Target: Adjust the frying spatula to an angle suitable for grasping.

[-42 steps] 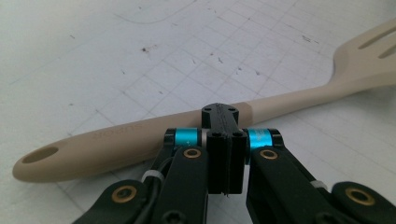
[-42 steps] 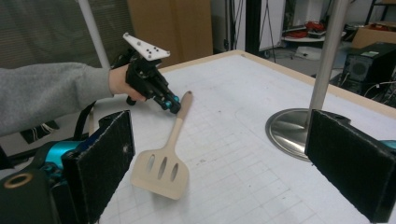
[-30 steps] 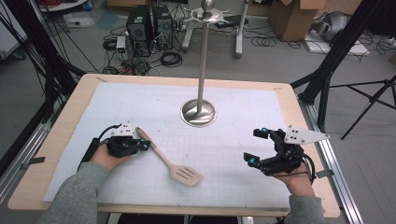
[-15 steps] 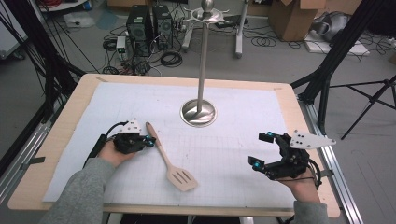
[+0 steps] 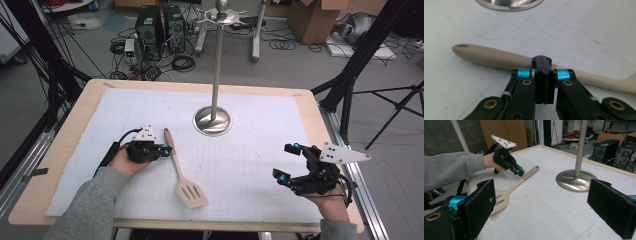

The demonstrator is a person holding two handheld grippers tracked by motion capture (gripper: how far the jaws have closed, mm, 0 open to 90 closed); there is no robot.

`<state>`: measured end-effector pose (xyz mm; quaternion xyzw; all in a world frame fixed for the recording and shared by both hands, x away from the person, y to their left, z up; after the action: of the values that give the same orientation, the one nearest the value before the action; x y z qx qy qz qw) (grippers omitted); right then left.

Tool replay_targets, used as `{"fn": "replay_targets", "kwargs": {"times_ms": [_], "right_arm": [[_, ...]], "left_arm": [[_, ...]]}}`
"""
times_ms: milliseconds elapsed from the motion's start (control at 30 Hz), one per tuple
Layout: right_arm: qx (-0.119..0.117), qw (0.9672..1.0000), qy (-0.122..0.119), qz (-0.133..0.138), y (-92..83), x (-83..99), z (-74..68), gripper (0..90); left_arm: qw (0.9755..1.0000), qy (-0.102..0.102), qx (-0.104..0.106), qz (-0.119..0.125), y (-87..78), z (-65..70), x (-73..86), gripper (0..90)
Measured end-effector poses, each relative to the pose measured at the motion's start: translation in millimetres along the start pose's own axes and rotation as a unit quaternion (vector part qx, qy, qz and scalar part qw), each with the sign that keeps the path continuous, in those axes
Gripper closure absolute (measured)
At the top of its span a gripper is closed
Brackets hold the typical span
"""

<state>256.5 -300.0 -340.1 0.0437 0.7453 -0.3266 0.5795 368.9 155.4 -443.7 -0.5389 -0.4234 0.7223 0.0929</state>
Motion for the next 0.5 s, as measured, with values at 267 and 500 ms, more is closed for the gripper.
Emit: {"fn": "replay_targets", "kwargs": {"times_ms": [267, 500], "right_arm": [[-0.006, 1.0000, -0.002, -0.007, 5.3, -1.3, -0.7, 7.4], [-0.001, 0.9999, 0.001, -0.011, 1.6, 2.1, -3.0, 7.4]], "left_arm": [[0.9987, 0.032, 0.038, -0.009, 16.3, 27.5, -13.3, 89.8], [0.9972, 0.045, 0.056, -0.020, 25.6, 35.8, -15.2, 89.8]]}}
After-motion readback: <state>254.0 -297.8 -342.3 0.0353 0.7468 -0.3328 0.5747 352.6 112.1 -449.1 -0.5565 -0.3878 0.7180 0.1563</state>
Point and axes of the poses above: each handheld gripper's, and its own axes: y roughly forward along the jaws, x roughly out of its underside, z roughly to its right, the point moved 2 cm from there along y, roughly forward along the jaws, and after that the axes turned 12 degrees about -z, right-handed, at the moved point
